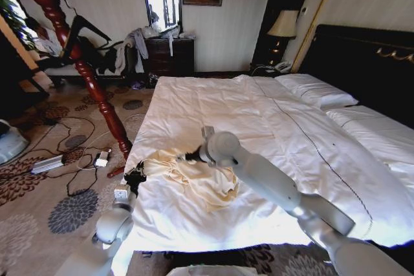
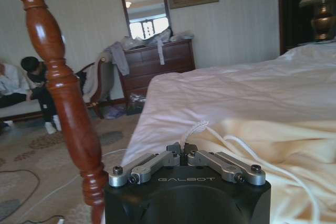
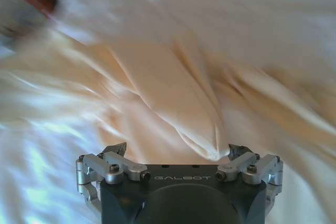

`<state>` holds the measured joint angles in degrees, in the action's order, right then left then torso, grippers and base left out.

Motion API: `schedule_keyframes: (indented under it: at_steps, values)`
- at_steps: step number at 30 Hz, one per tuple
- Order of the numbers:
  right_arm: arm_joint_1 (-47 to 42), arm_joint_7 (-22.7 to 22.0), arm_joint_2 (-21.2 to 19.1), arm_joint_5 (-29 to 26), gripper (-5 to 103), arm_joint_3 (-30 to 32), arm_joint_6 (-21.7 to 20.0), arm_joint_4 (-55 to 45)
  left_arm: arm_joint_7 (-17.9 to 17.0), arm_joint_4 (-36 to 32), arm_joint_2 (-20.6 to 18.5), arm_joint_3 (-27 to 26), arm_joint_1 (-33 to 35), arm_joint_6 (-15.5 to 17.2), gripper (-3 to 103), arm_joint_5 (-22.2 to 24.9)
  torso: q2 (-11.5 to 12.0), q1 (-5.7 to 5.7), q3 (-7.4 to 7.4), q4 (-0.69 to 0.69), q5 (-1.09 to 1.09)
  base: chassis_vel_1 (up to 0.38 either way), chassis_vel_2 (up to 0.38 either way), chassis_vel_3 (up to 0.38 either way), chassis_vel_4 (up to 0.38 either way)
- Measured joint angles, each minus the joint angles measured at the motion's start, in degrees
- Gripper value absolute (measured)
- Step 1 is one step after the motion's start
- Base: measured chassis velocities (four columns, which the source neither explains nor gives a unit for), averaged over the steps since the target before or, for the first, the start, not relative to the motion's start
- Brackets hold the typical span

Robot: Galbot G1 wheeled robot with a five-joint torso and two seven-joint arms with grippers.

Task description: Pick up the clothes from the bed and hang them on the clothes hanger.

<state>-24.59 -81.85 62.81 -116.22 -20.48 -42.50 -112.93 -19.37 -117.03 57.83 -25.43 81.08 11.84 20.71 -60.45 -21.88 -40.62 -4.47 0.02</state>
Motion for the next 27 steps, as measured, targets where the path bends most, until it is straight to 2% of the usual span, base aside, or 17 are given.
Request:
schedule_keyframes:
  at_steps: [2,5,11,13,15,16,17,20,22,23,25,27]
  values:
    - [-3.8,-1.5,-3.4,1.5,100,0.3,0.1,-3.8,-0.3,1.5,-0.1,-1.2,-0.7,0.1,1,0.0,0.0,0.0,0.0,-0.02,0.0,0.0,0.0,0.0,0.0]
    - [-8.6,1.3,-7.6,5.2,100,1.5,0.1,-9.9,-1.9,3.6,0.1,-2.2,-1.8,0.7,1,0.4,0.0,0.0,0.01,0.0,-0.02,0.0,0.0,0.0,0.0]
    - [-16.5,4.6,-10.8,6.9,100,6.0,0.2,-15.9,-3.5,5.7,1.0,-2.5,-3.7,1.5,1,2.5,0.0,0.0,0.01,0.0,-0.02,0.0,0.0,0.0,0.0]
    - [-20.6,5.5,-11.7,9.0,100,7.9,0.2,-16.8,-4.0,6.4,1.4,-2.5,-4.5,1.7,1,2.7,0.0,0.0,0.01,0.0,-0.02,0.0,0.0,0.0,0.0]
    - [-23.7,8.3,-12.7,12.4,100,10.1,0.4,-17.0,-4.1,6.7,1.5,-2.5,-4.7,1.7,1,2.7,0.0,0.0,0.01,0.0,-0.02,0.0,0.0,0.0,0.0]
    - [-25.2,11.4,-13.2,15.1,100,11.9,1.1,-17.0,-4.1,6.7,1.5,-2.5,-4.6,1.8,1,2.6,0.0,0.0,0.01,-0.01,-0.01,0.0,0.0,0.0,0.0]
    - [-25.2,11.4,-13.2,15.1,100,11.9,1.1,-17.0,-4.1,6.7,1.5,-2.5,-4.6,1.8,1,2.6,0.0,0.0,0.01,-0.01,-0.01,0.0,0.0,0.0,0.0]
    - [-26.2,20.2,-14.0,23.4,100,15.6,5.5,-15.8,-4.4,7.3,1.6,-2.8,-3.6,2.0,1,1.1,0.0,0.01,0.01,0.0,-0.02,0.0,0.0,0.0,0.0]
    - [-23.4,25.7,-13.8,28.0,100,16.5,8.9,-13.2,-4.7,8.3,1.9,-2.9,-2.2,2.1,1,-1.1,0.0,0.01,0.01,0.0,-0.03,0.0,0.0,0.0,0.0]
    - [-23.4,25.7,-13.8,28.0,100,16.5,8.9,-13.2,-4.7,8.3,1.9,-2.9,-2.2,2.1,1,-1.1,0.0,0.01,0.01,0.0,-0.03,0.0,0.0,0.0,0.0]
    - [-18.5,27.7,-12.6,28.9,100,15.6,10.5,-9.5,-4.9,8.5,2.3,-2.9,-1.3,2.2,1,-2.0,0.0,0.01,0.0,0.02,-0.02,0.0,0.0,0.0,0.0]
    - [-13.8,28.4,-11.2,28.9,100,13.1,10.3,-5.6,-5.1,8.4,2.8,-2.8,-0.8,2.2,1,-2.2,0.0,0.0,0.0,0.04,-0.04,0.0,0.0,0.0,0.0]
